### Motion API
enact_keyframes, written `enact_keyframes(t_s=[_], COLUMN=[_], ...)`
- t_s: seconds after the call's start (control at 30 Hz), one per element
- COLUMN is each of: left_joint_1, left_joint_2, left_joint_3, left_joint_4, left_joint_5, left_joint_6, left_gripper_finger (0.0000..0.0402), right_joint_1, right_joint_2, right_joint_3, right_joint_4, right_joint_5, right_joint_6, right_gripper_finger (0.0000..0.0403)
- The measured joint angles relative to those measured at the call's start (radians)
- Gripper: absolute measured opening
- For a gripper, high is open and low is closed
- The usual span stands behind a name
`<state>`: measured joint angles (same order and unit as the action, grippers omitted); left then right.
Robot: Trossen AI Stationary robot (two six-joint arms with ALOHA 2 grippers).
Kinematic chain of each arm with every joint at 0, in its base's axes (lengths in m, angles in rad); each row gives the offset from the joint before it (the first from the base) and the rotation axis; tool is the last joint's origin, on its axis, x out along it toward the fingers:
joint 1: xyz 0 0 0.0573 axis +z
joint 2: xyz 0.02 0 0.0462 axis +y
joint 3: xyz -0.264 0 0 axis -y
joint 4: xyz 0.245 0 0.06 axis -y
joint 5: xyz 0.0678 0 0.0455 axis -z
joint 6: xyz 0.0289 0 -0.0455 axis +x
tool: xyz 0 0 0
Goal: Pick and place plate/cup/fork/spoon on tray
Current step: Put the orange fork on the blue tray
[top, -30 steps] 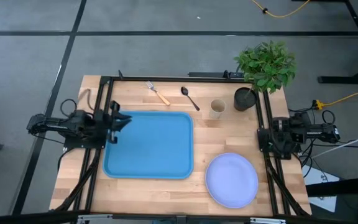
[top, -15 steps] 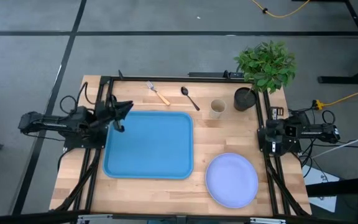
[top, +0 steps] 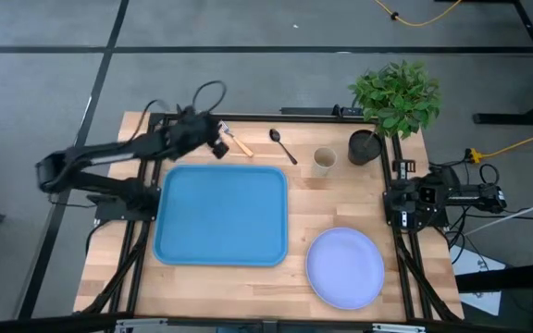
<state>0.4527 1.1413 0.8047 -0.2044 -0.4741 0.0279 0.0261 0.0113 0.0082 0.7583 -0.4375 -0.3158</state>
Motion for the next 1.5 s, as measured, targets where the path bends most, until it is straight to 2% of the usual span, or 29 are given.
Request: enact_keyframes(t_s=[0.17,0.27,0.37,0.47,0.87,1.37,1.5], left_joint_1=[0.198,0.268,0.303,0.308,0.242,0.214,0.214], left_joint_2=[0.254,0.388,0.499,0.573,0.782,0.82,0.82], left_joint_3=[0.126,0.216,0.3,0.358,0.44,0.554,0.573], left_joint_4=[-0.09,-0.228,-0.365,-0.43,-0.443,-0.45,-0.463], left_joint_5=[0.291,0.348,0.346,0.348,0.221,0.221,0.215], left_joint_6=[-0.047,-0.093,-0.1,-0.1,-0.097,-0.146,-0.26], left_gripper_finger=[0.0055,0.0055,0.0055,0.0055,0.0055,0.0055,0.0055], right_joint_1=[0.001,0.001,0.001,0.001,0.001,0.001,0.001], right_joint_2=[0.0,0.0,0.0,0.0,0.0,0.0,0.0], right_joint_3=[0.0,0.0,0.0,0.0,0.0,0.0,0.0], right_joint_4=[-0.047,-0.071,-0.091,-0.103,-0.122,-0.144,-0.151], right_joint_5=[0.0,0.0,0.001,0.001,0.001,0.002,0.001], right_joint_6=[0.0,0.0,-0.004,-0.004,-0.007,-0.004,-0.002], right_gripper_finger=[0.0067,0.0067,0.0067,0.0067,0.0067,0.0067,0.0067])
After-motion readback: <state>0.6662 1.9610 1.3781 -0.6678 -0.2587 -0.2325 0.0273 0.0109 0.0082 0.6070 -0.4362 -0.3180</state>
